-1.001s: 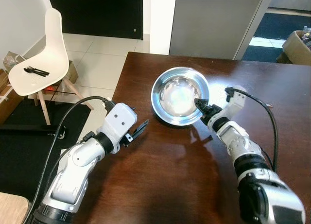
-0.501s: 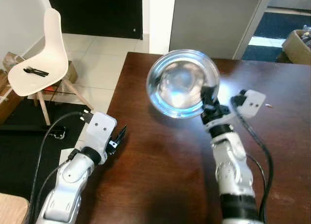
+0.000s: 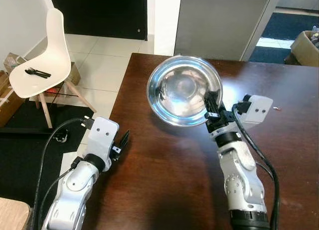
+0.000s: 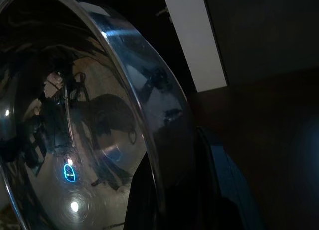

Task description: Setting the table

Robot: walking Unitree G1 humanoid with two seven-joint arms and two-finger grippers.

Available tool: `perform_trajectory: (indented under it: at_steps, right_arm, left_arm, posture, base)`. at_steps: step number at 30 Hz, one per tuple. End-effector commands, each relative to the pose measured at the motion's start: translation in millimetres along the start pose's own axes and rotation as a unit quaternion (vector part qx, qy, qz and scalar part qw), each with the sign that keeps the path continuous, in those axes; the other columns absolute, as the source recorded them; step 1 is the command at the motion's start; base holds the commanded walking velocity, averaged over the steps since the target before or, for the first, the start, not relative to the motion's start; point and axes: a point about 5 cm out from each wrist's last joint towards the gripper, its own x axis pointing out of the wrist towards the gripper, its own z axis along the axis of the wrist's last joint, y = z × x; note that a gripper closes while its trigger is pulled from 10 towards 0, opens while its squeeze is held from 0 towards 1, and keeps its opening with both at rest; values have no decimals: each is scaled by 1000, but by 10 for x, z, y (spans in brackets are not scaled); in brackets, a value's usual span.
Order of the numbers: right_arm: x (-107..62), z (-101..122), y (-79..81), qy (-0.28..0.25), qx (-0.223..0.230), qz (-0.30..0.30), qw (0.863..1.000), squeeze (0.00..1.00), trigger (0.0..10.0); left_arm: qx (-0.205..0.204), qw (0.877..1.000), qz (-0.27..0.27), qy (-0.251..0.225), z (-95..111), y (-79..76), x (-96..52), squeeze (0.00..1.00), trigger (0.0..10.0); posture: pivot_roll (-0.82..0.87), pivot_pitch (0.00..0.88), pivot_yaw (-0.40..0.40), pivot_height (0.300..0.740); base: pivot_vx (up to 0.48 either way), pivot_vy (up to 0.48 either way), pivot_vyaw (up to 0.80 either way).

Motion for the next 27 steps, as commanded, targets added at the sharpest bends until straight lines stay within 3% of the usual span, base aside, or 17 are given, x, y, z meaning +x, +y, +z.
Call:
perform_trajectory:
  at_steps: [1,23,27]
  right_arm:
    - [-45,7,26,-3,19,-6,1000,0,10000]
    - [-73,-115,44,33,25,-6,999,0,10000]
    - [-68,-123,60,36,27,-3,999,0,10000]
  left_arm:
    - [1,1000,2,8,-18,2,-15,0,10000]
    - [1,1000,7,6,-15,-7,6,0,10000]
    - [2,1000,6,6,-12,-17,-1,0,10000]
  posture:
    - [-39,33,56,740]
    - [-37,27,48,740]
    - [-32,27,46,740]
  base:
    - [0,0,0]
    - [0,0,0]
    - [-337,0,0]
